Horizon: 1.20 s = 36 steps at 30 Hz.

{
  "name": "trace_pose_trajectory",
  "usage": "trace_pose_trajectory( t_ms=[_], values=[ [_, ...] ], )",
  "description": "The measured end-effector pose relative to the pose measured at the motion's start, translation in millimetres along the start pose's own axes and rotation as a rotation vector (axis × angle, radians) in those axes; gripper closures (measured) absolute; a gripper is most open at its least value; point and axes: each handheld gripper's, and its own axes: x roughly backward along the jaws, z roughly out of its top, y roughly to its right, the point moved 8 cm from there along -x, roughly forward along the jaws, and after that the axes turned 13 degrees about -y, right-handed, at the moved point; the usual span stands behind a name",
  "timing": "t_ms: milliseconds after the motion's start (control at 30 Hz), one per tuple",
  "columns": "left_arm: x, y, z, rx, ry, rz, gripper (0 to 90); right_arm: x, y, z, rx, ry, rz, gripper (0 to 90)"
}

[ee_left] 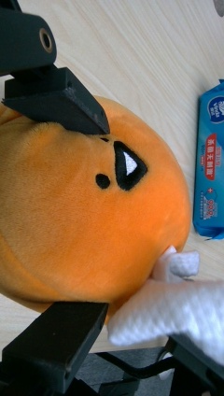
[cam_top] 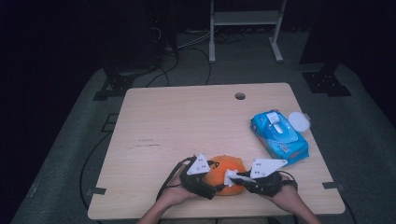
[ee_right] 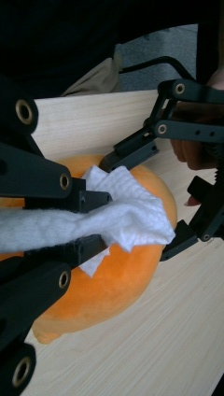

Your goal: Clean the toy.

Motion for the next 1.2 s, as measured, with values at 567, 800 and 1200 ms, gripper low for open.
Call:
trace_pose_trajectory(
  t_ms=[567, 800, 1200],
  values=[
    [23.0, -9.5, 4.9, 0.026, 0.074, -0.09, 12.8, 1.1, 20.5, -19.6, -0.085, 0.002, -0.018, 80.4],
    [4.3, -1.1, -3.5, 0.027, 0.012, -0.094, 14.0, 1.7, 5.6, -0.7, -0.071, 0.052, 0.04, 80.3],
    [6.5, 3.6, -7.6, -0.077, -0.012, -0.051, 17.7, 3.2, 29.5, -22.5, -0.142, 0.042, -0.021, 80.4]
  ],
)
